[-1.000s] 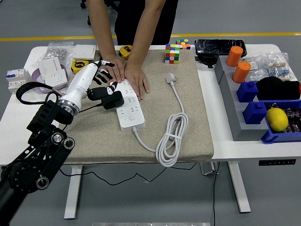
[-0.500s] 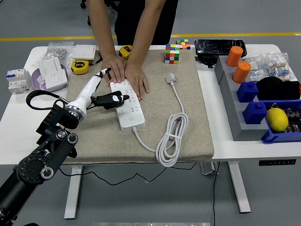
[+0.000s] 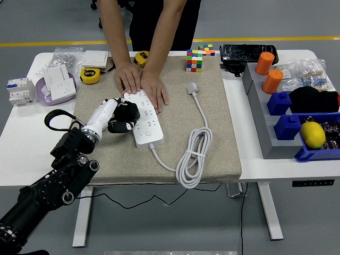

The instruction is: Pick up the plug,place it near the board,insert it into the board,press the button

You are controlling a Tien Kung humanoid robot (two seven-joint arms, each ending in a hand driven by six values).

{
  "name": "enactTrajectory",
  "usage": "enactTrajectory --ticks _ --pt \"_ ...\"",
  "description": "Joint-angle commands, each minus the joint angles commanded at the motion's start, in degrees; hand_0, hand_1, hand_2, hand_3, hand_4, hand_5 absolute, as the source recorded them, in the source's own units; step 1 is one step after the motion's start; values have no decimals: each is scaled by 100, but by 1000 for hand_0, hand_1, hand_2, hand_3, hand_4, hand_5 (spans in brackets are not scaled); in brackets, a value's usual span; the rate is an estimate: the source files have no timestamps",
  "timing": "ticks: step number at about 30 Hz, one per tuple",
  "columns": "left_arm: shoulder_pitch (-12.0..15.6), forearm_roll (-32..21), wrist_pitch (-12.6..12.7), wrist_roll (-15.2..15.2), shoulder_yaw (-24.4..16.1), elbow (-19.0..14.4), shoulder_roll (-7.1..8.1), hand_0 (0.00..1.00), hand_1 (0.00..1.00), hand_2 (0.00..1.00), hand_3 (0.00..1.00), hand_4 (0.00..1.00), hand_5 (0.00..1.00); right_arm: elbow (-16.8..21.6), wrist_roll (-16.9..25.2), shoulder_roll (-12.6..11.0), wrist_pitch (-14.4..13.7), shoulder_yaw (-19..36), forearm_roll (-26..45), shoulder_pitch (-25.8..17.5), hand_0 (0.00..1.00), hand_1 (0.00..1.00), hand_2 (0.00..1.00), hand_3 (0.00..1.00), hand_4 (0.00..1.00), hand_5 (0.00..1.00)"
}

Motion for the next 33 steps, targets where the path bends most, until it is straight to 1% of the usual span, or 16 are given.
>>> enactTrajectory --ticks 5,6,11,12,15,17,18,20,23,24,33 --pt "-29 13 139 -91 -23 61 -18 605 427 404 499 739 2 0 2 -1 -2 3 3 8 623 584 612 535 868 602" --pt "-34 13 143 -101 -33 70 -22 590 414 392 496 735 2 0 3 1 -2 3 8 7 624 583 613 535 868 600" --pt "-39 -10 84 -127 -57 90 -9 590 414 392 496 735 2 0 1 0 -3 21 6 5 624 583 613 535 868 600" --pt "-33 -74 45 -154 -76 86 -4 585 445 395 481 698 2 0 0 0 -4 28 3 6 624 583 612 535 867 598" --pt "-13 -267 -52 -221 -118 51 12 585 445 395 481 698 2 0 1 0 -6 33 5 2 624 583 612 535 867 598" --pt "2 -442 -166 -261 -154 22 26 585 445 395 481 698 2 0 0 3 -6 43 -1 -1 624 583 612 535 867 598" --pt "9 -512 -219 -270 -166 11 34 582 528 440 452 661 2 0 1 4 -7 42 3 -2 624 583 612 535 866 598" --pt "29 -790 -354 -301 -179 -19 61 582 528 440 452 661 2 0 5 7 -7 39 11 -1 624 583 612 535 866 598" --pt "58 -908 -494 -303 -238 -84 99 582 528 440 452 661 2 0 10 9 -9 34 26 3 624 583 612 535 866 598" --pt "63 -920 -517 -305 -250 -100 111 588 542 485 451 664 2 0 9 8 -9 37 24 4 624 584 613 536 868 599" --pt "91 -880 -563 -317 -396 -231 204 589 543 492 453 668 2 0 8 8 -13 61 29 0 624 584 614 536 869 601"
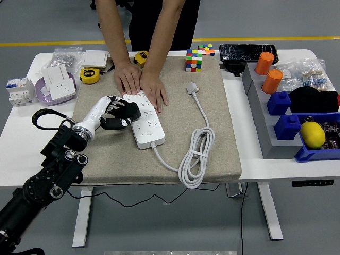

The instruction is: Pick up the plug,place it near the board,insert it into the board,press the button

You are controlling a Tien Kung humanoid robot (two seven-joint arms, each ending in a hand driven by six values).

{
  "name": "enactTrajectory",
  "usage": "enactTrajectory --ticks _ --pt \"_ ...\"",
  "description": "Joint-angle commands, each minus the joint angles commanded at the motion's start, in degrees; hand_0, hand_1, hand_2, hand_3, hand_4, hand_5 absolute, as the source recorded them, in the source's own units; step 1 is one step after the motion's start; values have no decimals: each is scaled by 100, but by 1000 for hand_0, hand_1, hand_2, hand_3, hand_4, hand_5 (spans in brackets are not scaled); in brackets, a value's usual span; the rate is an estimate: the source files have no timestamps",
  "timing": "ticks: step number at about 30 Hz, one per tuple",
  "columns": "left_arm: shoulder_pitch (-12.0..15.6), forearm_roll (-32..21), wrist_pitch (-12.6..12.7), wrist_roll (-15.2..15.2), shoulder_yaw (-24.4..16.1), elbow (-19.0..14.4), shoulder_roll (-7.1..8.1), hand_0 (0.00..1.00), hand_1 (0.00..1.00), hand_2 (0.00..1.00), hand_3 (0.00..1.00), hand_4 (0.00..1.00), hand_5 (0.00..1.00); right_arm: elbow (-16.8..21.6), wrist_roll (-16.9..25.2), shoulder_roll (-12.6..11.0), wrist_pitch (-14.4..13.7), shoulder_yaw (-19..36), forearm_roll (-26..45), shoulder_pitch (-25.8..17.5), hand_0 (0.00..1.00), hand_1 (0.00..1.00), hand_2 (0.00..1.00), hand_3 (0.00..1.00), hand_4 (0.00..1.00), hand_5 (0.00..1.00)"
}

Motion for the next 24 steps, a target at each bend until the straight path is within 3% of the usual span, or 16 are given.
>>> enactTrajectory --ticks 24 --pt "24 77 61 -68 -179 -76 66 584 556 515 459 642 2 0 0 -3 3 0 -13 -7 624 583 614 537 871 603"
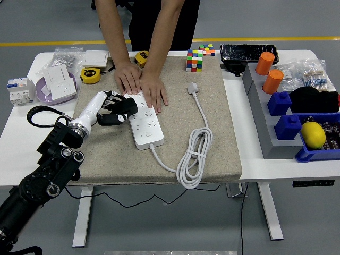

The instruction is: Pick up the plug,place it near the board,insert it into the board,press the button

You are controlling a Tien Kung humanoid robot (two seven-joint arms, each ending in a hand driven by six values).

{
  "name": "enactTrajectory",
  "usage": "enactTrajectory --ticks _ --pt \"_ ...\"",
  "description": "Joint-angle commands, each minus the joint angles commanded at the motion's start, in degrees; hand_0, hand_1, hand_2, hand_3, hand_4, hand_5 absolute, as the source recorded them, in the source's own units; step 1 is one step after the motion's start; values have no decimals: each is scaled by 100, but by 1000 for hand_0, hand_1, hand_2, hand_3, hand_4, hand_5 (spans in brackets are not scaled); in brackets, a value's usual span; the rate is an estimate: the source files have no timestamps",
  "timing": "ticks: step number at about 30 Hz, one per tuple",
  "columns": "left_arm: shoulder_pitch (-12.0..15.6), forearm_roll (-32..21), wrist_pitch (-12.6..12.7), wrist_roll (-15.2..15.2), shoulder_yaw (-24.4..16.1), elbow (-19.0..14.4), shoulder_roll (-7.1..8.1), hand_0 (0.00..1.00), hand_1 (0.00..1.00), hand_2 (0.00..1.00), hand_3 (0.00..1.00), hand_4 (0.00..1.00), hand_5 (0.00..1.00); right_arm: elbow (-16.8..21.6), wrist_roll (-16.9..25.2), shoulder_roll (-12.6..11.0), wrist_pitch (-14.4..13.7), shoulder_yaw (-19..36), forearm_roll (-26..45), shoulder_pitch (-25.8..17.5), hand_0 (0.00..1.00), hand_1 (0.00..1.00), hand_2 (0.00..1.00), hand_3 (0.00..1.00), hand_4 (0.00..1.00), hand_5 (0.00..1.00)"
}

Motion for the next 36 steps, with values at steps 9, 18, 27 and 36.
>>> enactTrajectory --ticks 9,18,27,36 --pt "258 394 152 -3 -546 73 112 601 587 537 470 655 20 0 -1 1 -1 27 -24 -20 621 584 614 537 871 602" --pt "344 395 59 -23 -510 165 115 707 734 594 554 774 78 0 10 1 -6 3 17 9 623 583 614 537 871 602" --pt "312 78 -131 -96 -541 178 112 998 998 941 883 998 642 0 -6 5 -5 55 -17 -9 623 583 614 537 871 602" --pt "317 -232 -291 -152 -673 8 124 998 998 998 963 998 894 0 8 15 -10 27 27 6 623 584 614 537 870 602"
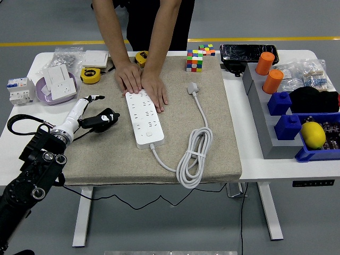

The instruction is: Pick up the plug,place it near the board,insert it into the board,press the button

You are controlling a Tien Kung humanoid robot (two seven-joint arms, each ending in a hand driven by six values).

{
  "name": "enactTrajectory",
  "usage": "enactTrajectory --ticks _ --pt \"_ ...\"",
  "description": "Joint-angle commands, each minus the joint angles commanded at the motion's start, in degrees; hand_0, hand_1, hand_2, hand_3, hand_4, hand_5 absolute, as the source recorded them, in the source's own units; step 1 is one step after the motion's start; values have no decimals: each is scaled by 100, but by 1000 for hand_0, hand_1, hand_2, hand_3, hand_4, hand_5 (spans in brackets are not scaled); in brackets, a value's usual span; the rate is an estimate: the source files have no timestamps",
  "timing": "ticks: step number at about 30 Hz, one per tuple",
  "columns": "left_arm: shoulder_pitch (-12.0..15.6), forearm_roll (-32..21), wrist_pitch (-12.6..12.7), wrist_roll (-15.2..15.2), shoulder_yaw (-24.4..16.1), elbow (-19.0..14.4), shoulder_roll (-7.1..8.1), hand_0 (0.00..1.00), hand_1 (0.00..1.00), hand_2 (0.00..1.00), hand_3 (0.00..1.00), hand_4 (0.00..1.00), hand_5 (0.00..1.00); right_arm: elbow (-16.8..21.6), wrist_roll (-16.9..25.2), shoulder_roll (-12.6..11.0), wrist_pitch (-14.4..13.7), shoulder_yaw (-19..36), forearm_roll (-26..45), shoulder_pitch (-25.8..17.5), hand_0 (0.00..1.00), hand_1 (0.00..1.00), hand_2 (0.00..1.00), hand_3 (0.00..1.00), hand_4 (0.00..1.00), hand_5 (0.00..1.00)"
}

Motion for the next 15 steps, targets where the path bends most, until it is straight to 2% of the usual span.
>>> enactTrajectory --ticks 2,3,4,6,8,9,14,15 --pt "60 -151 221 -110 -102 -170 -31 998 998 998 963 998 894 0 1 1 -1 1 1 -1 623 584 614 537 870 602" --pt "103 -242 369 -196 -165 -282 -52 998 998 987 933 998 998 0 -1 1 -1 7 -4 -3 622 583 613 537 871 602" --pt "124 -282 438 -233 -192 -332 -61 998 998 987 933 998 998 0 -2 1 -1 10 -7 -5 622 583 613 537 871 602" --pt "261 -511 771 -393 -350 -620 -126 998 998 987 933 998 998 0 -2 5 -3 18 -12 -15 622 583 613 537 871 602" --pt "417 -755 958 -533 -507 -880 -202 998 998 987 933 998 998 0 -1 11 -3 21 -13 -25 622 583 613 537 871 602" --pt "501 -926 1028 -610 -573 -1012 -238 918 998 939 892 998 998 0 1 16 -4 21 -11 -32 621 584 613 537 871 602" --pt "939 -1921 1182 -935 -812 -1649 -390 918 998 939 892 998 998 0 -4 28 1 39 -37 -63 621 584 613 537 871 602" --pt "1004 -2111 1190 -982 -837 -1741 -412 843 917 874 852 998 976 0 -4 29 1 38 -39 -64 623 583 613 537 871 602"
